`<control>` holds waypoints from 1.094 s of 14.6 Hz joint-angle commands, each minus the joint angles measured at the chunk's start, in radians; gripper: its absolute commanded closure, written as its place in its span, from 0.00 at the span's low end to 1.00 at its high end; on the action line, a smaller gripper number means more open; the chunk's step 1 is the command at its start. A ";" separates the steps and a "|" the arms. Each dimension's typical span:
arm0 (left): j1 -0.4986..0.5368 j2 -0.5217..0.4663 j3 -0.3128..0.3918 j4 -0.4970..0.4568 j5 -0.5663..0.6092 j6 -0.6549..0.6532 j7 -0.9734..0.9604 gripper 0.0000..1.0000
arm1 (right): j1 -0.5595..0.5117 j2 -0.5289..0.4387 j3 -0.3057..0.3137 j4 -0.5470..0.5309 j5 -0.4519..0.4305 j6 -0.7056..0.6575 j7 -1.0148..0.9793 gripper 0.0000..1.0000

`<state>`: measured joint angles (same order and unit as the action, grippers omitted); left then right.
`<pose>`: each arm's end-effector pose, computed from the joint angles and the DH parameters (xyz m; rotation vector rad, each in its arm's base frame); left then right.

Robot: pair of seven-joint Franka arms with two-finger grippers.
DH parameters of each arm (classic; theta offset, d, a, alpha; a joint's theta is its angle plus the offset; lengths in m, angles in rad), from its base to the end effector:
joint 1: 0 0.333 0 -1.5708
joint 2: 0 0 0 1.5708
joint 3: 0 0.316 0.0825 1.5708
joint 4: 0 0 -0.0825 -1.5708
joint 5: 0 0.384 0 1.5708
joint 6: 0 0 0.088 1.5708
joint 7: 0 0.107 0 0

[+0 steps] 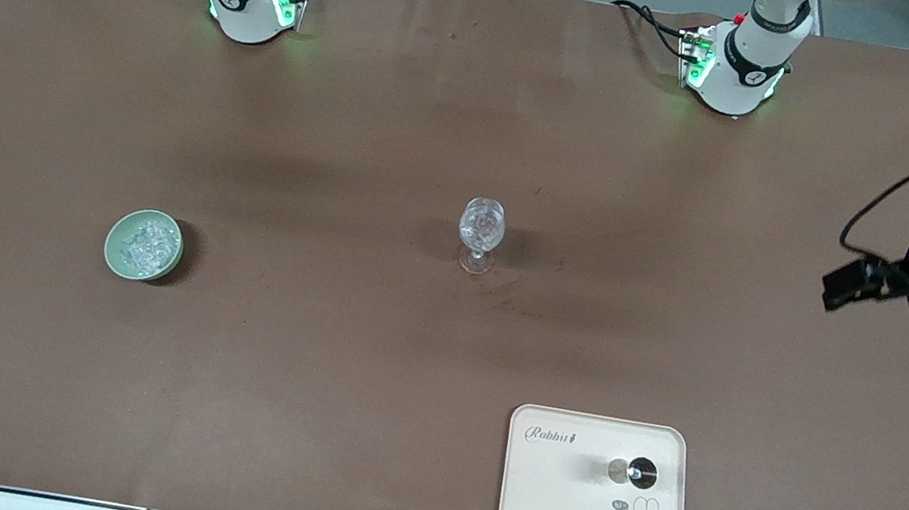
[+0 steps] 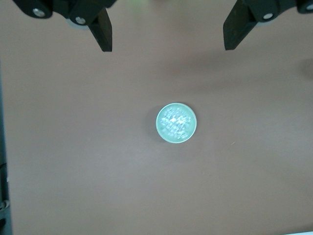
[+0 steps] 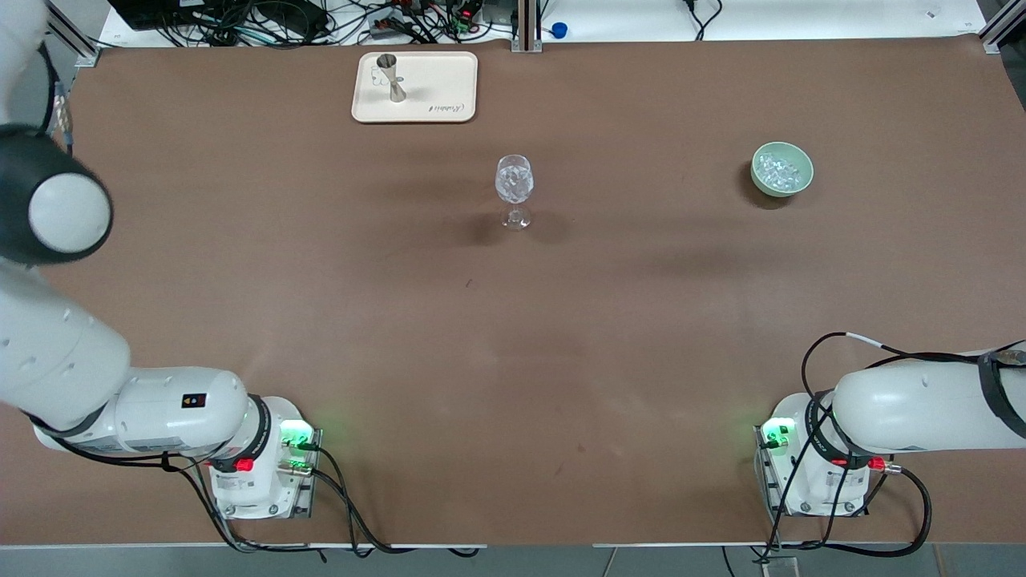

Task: Pour wine and add ice with both arms

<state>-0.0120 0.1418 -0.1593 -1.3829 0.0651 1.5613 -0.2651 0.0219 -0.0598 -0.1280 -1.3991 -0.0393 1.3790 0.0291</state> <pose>0.5912 -0.0874 0.6316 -3.1037 -0.1517 -0.0725 0.5070 -0.0616 0.7181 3.1008 -0.2227 0.0590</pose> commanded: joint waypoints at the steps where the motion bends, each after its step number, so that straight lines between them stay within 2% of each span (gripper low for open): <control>1: -0.032 -0.126 0.066 -0.126 -0.041 -0.022 0.087 0.00 | -0.059 -0.002 0.028 0.008 0.041 -0.040 -0.040 0.00; 2: -0.039 -0.136 0.081 -0.128 -0.041 -0.049 0.089 0.00 | -0.075 -0.002 0.034 0.008 0.042 -0.041 -0.072 0.00; 4: -0.039 -0.168 0.095 -0.159 -0.065 -0.052 0.127 0.00 | -0.130 -0.002 0.086 0.003 0.041 -0.041 -0.106 0.00; 8: -0.048 -0.235 0.126 -0.223 -0.068 -0.050 0.156 0.00 | -0.140 -0.002 0.111 -0.015 0.041 -0.051 -0.106 0.00; 14: -0.040 -0.234 0.118 -0.193 -0.054 -0.050 0.191 0.00 | -0.132 0.008 0.111 -0.021 0.044 -0.040 -0.104 0.00; 16: -0.046 -0.228 0.118 -0.186 -0.051 -0.052 0.196 0.00 | -0.131 0.009 0.110 -0.018 0.070 -0.035 -0.104 0.00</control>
<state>-0.0486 -0.0827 -0.0485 -1.5758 0.0086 1.5092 -0.0919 -0.0902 -0.0445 -0.0293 -1.4124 -0.0037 1.3355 -0.0652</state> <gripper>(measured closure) 0.000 0.000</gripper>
